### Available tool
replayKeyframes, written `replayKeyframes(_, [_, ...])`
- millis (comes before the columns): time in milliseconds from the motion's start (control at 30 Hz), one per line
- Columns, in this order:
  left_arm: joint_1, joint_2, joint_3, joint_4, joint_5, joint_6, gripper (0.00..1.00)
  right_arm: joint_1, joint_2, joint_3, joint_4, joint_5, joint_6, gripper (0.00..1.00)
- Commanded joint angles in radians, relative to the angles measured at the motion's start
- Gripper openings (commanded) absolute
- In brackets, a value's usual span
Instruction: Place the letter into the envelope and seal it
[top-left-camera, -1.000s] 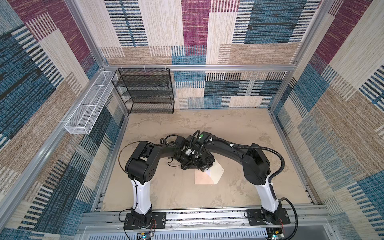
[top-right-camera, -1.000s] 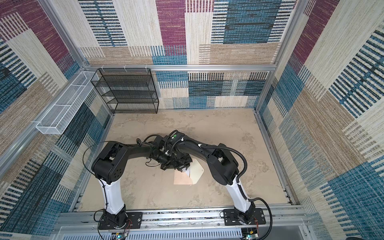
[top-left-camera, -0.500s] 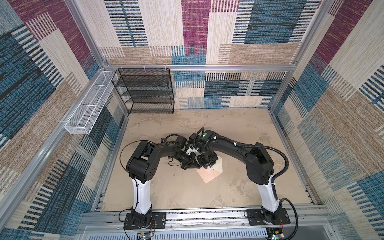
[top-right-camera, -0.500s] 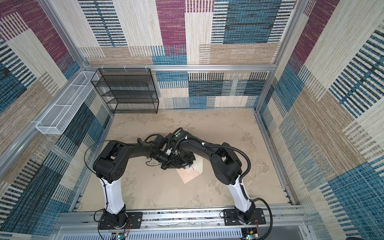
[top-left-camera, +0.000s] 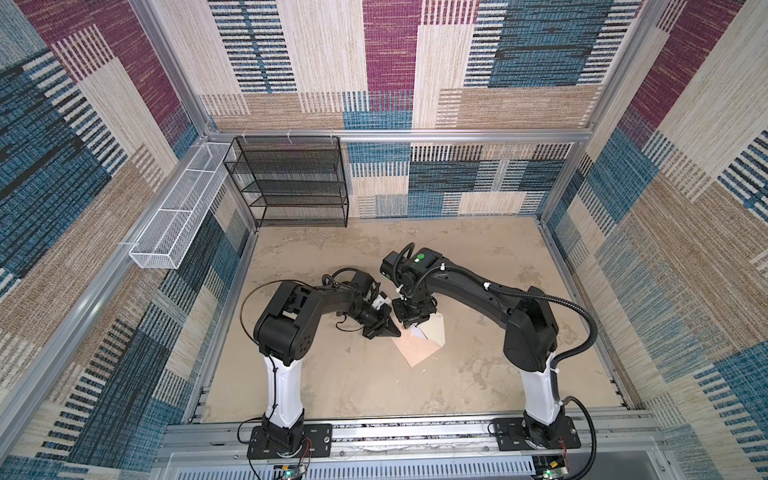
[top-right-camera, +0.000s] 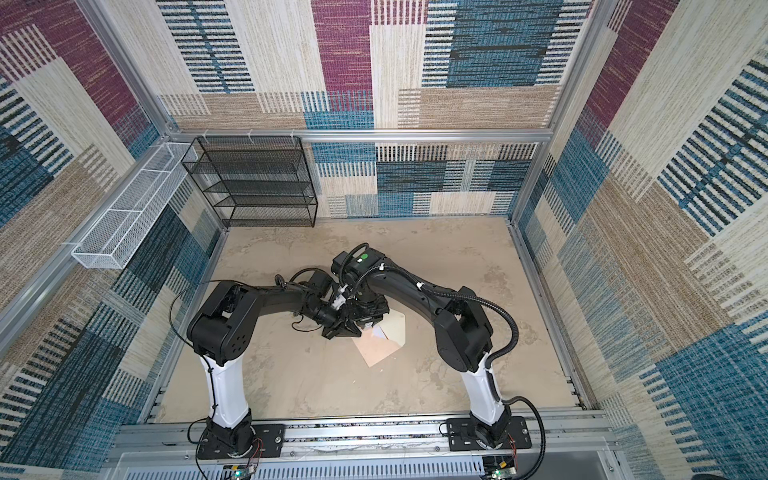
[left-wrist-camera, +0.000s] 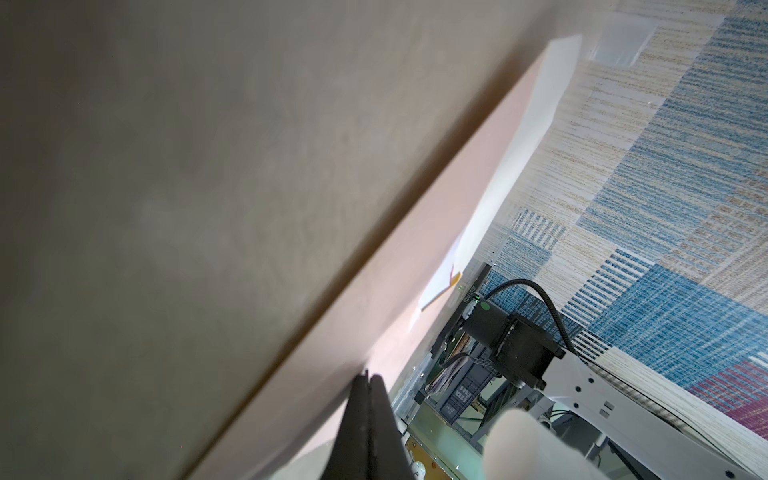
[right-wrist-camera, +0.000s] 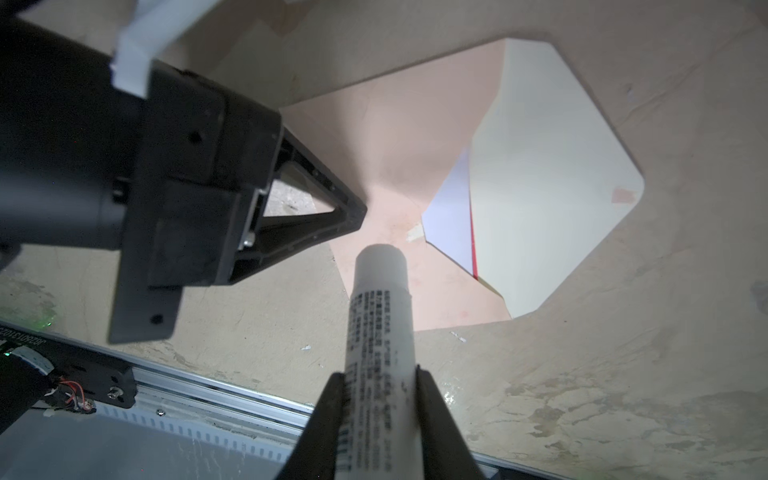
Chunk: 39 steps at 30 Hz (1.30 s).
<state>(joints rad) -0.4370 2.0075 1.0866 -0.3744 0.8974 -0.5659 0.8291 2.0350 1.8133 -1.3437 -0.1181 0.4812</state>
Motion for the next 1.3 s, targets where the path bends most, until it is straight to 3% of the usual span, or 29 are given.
replayKeyframes(0, [0.001,0.017,-0.005,-0.086,-0.148,-0.021,0.0,0.0,0.019,-0.015,0.001,-0.038,-0.002,0.0])
replayKeyframes(700, [0.001,0.033,0.01,-0.09,-0.138,-0.017,0.0,0.0,0.125,-0.003,0.003,0.039,-0.021,0.0])
replayKeyframes(1267, [0.008,0.054,0.032,-0.138,-0.146,0.015,0.0,-0.022,0.168,-0.006,0.002,0.17,0.023,0.0])
